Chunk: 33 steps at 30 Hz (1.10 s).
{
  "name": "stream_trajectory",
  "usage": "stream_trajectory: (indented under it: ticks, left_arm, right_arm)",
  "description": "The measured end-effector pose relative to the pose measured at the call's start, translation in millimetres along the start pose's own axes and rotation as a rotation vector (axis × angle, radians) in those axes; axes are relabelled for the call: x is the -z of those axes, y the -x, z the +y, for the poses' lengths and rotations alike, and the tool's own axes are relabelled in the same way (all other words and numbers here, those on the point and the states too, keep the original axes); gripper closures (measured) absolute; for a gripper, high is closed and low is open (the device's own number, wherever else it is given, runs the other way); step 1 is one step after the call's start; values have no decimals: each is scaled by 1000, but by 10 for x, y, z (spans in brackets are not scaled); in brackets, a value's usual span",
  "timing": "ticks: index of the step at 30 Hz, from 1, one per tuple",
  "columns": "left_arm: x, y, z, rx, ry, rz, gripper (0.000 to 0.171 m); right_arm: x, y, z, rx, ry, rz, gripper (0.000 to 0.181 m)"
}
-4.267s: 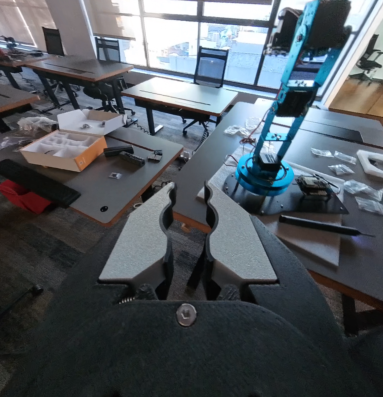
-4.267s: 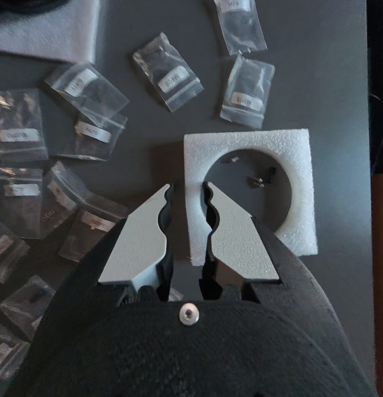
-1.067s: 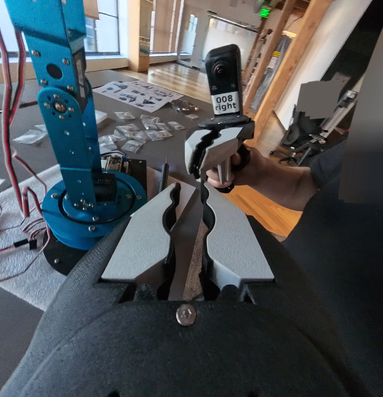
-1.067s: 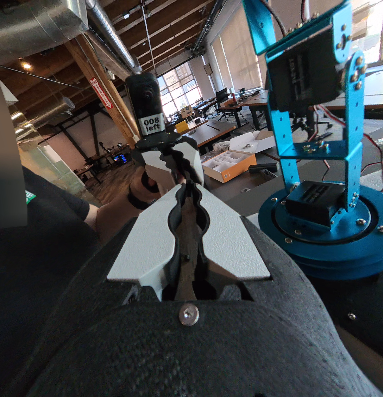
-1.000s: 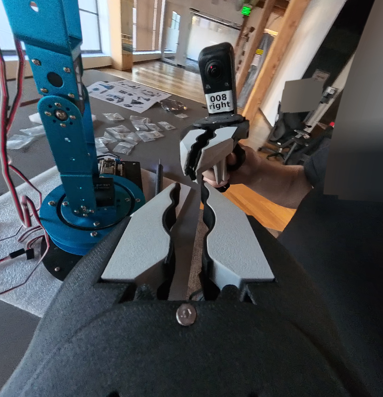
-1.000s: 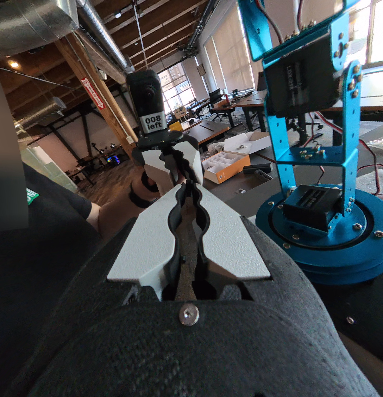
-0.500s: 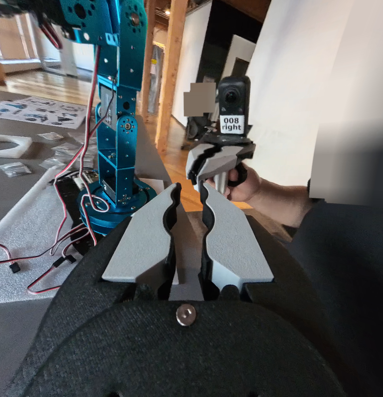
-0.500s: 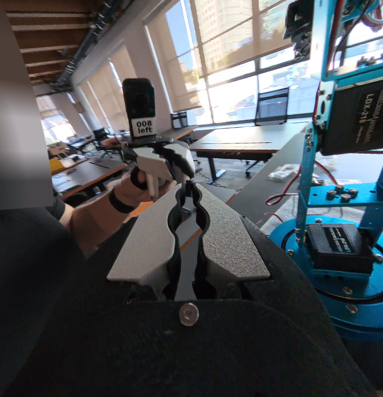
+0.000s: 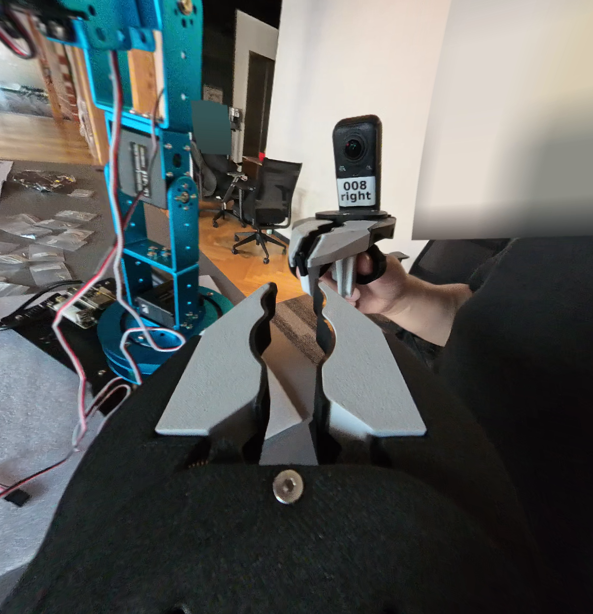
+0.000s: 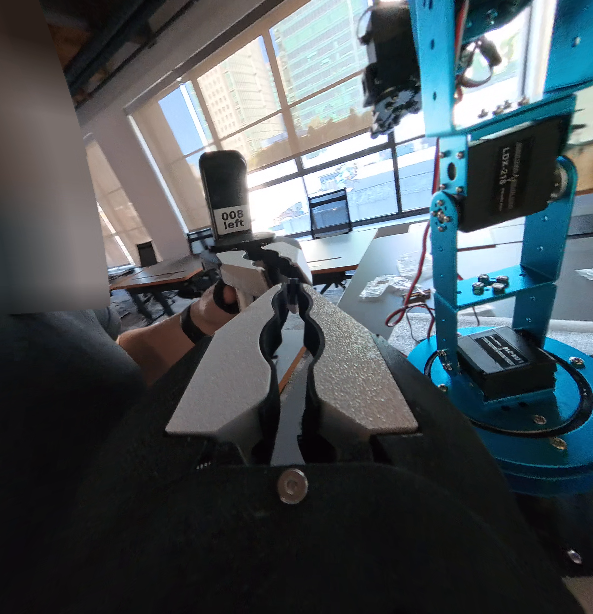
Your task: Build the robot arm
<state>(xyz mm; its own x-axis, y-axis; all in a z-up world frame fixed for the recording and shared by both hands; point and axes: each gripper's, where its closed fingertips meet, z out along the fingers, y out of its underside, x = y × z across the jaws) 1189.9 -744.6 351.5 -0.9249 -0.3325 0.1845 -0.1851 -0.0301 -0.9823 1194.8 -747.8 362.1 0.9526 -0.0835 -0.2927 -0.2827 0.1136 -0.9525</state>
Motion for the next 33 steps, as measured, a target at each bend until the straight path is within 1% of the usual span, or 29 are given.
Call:
stream_trajectory:
  ticks: [2, 3, 6, 7, 10, 14, 16, 17, 20, 22, 24, 26, 28, 29, 31, 33]
  left_arm:
    - [97, 168, 55, -59, 14, -2, 151]
    - [149, 214, 96, -93, 22, 21, 150]
    - [338, 304, 185, -161, 33, 141, 153]
    - [399, 368, 189, -156, 42, 167, 154]
    - [538, 444, 138, -115, 71, 259, 154]
    - [582, 489, 163, -159, 128, 264, 153]
    - [558, 457, 171, -154, 137, 270, 155]
    - [547, 423, 158, -143, 131, 278, 159]
    - [579, 312, 100, -101, 82, 332, 161]
    - [633, 367, 136, -103, 133, 356, 160]
    - [698, 478, 135, -125, 175, 374, 157]
    - [772, 618, 84, -163, 179, 382, 155]
    - [845, 901, 70, -211, 202, 328, 163]
    - [899, 1046, 54, -219, 198, 322, 162]
    - [1058, 1231, 15, -175, 190, 422, 163]
    - [1228, 1408, -49, -155, 176, 546, 157]
  right_arm:
    - [-124, -24, 36, -16, -13, 54, 178]
    - [-198, -46, 81, -15, -7, 90, 177]
    - [-389, -176, 161, 57, -24, 273, 177]
    - [-452, -207, 173, 62, -28, 327, 177]
    - [-599, -233, 134, 65, -83, 428, 178]
    - [-696, -222, 124, 66, -98, 473, 177]
    - [-700, -165, 91, 64, -132, 457, 178]
    - [-699, -145, 93, 63, -140, 451, 178]
    - [-702, -147, 136, 77, -144, 465, 178]
    - [-738, -170, 115, 58, -167, 491, 178]
    - [-799, -206, 85, 31, -198, 517, 178]
    - [-896, -268, 73, -6, -222, 529, 178]
    - [-1016, -347, 53, -30, -251, 543, 177]
    - [-1086, -405, 57, -27, -258, 563, 178]
    - [-1274, -514, 57, -13, -283, 594, 178]
    - [-1475, -663, 59, 6, -318, 669, 178]
